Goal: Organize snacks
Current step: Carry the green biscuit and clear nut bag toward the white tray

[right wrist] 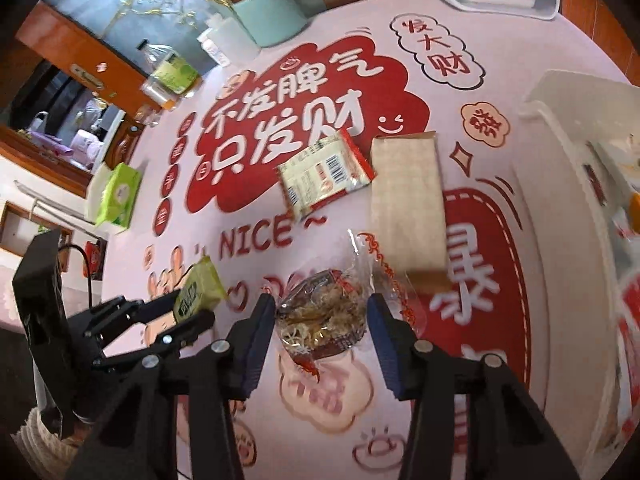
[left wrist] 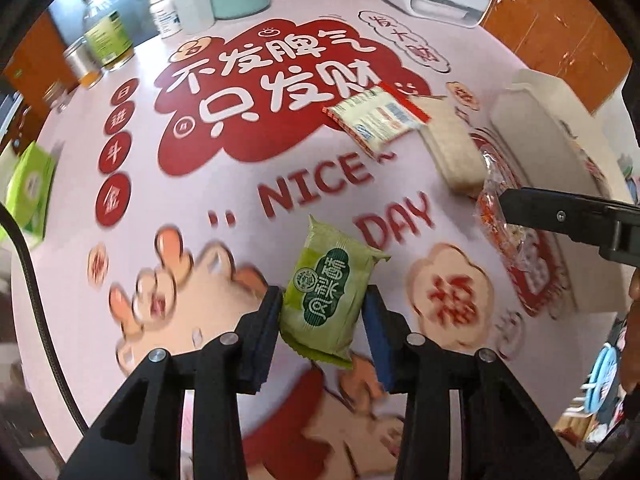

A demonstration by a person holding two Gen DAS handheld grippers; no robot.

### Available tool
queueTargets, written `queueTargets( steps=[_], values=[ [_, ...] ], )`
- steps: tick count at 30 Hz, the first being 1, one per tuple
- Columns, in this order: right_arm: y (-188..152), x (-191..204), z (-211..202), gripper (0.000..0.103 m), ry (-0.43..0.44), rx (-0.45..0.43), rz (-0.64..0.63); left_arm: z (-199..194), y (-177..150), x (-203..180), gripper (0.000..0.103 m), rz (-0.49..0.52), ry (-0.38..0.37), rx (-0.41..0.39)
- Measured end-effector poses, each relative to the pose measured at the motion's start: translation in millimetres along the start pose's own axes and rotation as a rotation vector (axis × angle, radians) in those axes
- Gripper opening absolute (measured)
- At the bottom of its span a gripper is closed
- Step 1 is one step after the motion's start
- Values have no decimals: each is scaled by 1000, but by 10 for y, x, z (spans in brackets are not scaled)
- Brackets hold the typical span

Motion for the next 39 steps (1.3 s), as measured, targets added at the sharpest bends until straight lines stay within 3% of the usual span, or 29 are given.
queueTargets(
  steps=[7,14,21,27,31,37,38,39],
  values=[
    [-331,129,-540,48,47,-56,-91,-429,-72,-487,39,-22,5,-56],
    [-369,-1,-1256,48,93,-159,-167,-864,436,-1200,39,8,6,-179],
    [-128,-618,-2138,48,48,-346,-186,-1118,1080,-2067,39,44,-26,-287],
    [134,-1247,-2677,48,-35,-474,-192,-1226,1579,-2517,39,18,-41,-353],
    [268,-1571,-2820,48,-92,-501,-197,-1244,1804,-2717,39,1,-35,-379],
    [368,-1927,-2819,49,-113,-482,-177,-1051,1929,-2886,41,-11,-33,-343],
    [380,-1956,-2784,49,-115,-471,-179,-1020,1935,-2911,43,-10,-33,-337],
    [391,-1979,-2742,49,-121,-457,-181,-1011,1924,-2923,57,-7,-35,-333]
  ],
)
Point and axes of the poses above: each gripper's, at about its wrist camera, not at the fingertips, and z roughly the way its jaws point, x to its left, y to its top, the point moved 8 cm from there along z, roughly the way its jaws point, and after that the axes turned 9 degrees about z, right-handed, at the moved point
